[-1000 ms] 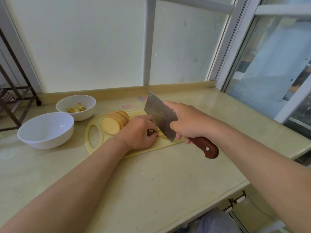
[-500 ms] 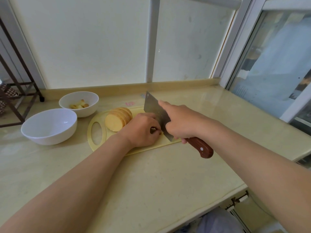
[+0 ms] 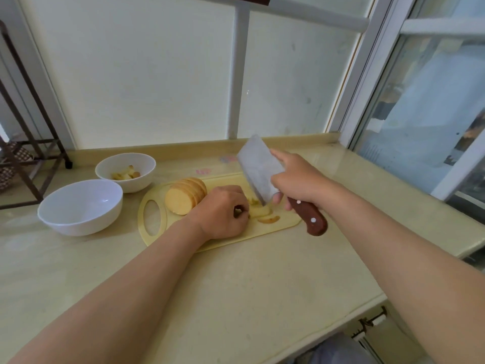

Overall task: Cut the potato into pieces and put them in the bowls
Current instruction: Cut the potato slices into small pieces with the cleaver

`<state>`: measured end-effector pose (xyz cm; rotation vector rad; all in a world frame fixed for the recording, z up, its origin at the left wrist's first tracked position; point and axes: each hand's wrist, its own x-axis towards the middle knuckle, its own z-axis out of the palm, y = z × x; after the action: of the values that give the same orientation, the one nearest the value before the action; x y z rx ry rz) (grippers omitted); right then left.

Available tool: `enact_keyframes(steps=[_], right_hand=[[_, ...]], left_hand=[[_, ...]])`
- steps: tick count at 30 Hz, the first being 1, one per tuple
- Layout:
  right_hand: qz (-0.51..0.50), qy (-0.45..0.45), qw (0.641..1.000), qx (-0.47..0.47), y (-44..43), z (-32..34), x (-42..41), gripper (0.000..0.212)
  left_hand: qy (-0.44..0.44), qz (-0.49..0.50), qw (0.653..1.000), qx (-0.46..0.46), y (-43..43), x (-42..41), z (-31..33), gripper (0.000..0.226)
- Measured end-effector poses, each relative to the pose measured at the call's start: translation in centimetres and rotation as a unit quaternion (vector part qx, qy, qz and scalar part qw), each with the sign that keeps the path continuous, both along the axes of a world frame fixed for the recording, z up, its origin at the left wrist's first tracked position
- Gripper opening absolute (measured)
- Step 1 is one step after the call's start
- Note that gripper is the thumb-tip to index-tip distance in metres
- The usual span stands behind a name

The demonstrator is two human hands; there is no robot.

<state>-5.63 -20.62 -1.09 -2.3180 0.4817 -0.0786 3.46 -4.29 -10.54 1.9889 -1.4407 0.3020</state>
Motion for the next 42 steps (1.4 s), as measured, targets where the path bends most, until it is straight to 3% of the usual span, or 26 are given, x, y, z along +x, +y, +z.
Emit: enact_keyframes(steps=[4, 9, 13, 15, 18, 22, 28, 36, 42], right_hand=[[-0.065, -0.039, 0.991, 0.110, -3.2, -1.0, -3.1, 0.079], [-0.107, -0.028, 0.978, 0.179, -5.6, -4.5, -6.2, 0.080], [-0.092, -0.019, 0.978, 0.185, -6.0, -5.7, -6.2, 0.079], [-0.077, -0.013, 0.982, 0.170, -5.8, -5.8, -6.2, 0.077], [-0.045, -0.004, 0.990, 0.133, -5.0, -5.9, -5.8, 0.069], [-0.020, 0.003, 0.997, 0.072, -3.5, -6.4, -4.3, 0.070], [0.022, 0.010, 0.999, 0.047, -1.0, -7.1, -3.1, 0.062], [0.048, 0.004, 0.993, 0.111, -1.5, -7.0, -3.5, 0.057], [0.069, 0.025, 0.991, 0.115, -1.8, -6.8, -3.6, 0.077]], left_hand=[[0.013, 0.021, 1.000, -0.002, -0.1, -0.1, 0.0, 0.010], [-0.010, 0.075, 0.997, 0.024, -0.4, -0.8, 0.3, 0.032], [0.031, 0.125, 0.977, 0.169, -1.0, -1.7, 0.5, 0.073], [0.047, 0.131, 0.962, 0.235, -1.4, -2.0, 0.4, 0.078], [0.062, 0.135, 0.946, 0.287, -1.9, -2.2, 0.6, 0.079], [0.092, 0.139, 0.951, 0.259, -2.5, -3.0, 0.7, 0.074], [0.036, 0.160, 0.951, 0.264, -3.1, -3.4, 0.2, 0.067], [0.039, 0.149, 0.963, 0.220, -3.1, -2.8, -0.2, 0.059], [0.057, 0.136, 0.971, 0.187, -3.2, -2.6, -0.2, 0.055]])
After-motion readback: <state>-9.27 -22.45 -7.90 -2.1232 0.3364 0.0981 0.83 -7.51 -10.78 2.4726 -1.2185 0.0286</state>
